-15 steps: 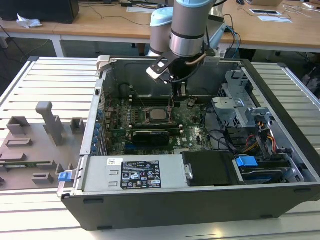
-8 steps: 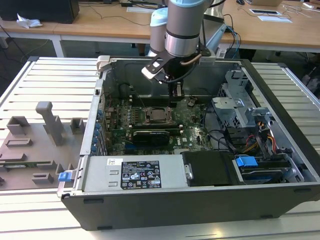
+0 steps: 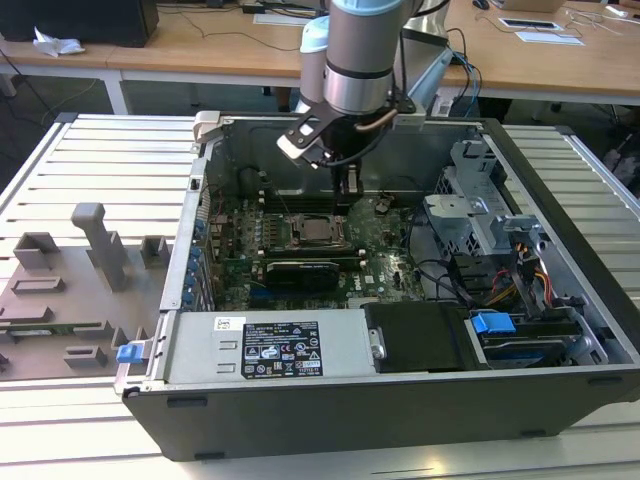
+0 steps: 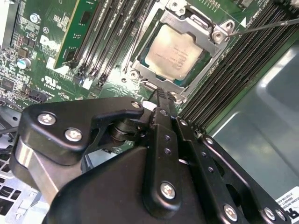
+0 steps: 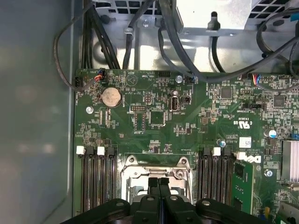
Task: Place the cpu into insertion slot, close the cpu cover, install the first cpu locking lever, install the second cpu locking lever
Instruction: 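Close the cpu cover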
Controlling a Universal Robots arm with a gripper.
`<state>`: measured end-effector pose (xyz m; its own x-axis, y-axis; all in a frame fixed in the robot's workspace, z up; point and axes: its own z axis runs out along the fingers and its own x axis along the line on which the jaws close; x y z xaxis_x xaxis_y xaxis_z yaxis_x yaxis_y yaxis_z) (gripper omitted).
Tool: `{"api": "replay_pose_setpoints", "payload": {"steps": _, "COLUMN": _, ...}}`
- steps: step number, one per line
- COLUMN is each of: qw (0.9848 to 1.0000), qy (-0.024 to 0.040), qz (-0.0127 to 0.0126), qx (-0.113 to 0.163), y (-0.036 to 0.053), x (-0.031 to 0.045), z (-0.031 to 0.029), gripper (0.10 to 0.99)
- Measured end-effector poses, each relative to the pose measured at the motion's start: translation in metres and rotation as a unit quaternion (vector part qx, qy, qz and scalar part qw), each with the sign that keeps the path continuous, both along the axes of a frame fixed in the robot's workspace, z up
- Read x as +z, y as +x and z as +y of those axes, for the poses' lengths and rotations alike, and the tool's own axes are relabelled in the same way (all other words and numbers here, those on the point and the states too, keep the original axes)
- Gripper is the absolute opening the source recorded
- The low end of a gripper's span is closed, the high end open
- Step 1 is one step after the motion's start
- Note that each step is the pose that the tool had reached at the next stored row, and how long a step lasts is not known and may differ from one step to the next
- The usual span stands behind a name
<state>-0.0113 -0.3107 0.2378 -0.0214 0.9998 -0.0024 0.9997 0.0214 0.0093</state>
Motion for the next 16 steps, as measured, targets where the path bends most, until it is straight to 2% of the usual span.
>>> {"api": "replay_pose_setpoints", "payload": {"steps": 3, "qw": 1.0000, "qy": 0.0000, "qz": 0.0000, "qx": 0.000, "y": -0.0026, "x": -0.0002, "z": 0.0000, "gripper": 0.106}}
{"api": "replay_pose_setpoints", "payload": {"steps": 16, "qw": 1.0000, "qy": 0.0000, "qz": 0.0000, "qx": 0.000, "y": -0.0238, "x": -0.0015, "z": 0.0000, "gripper": 0.106}}
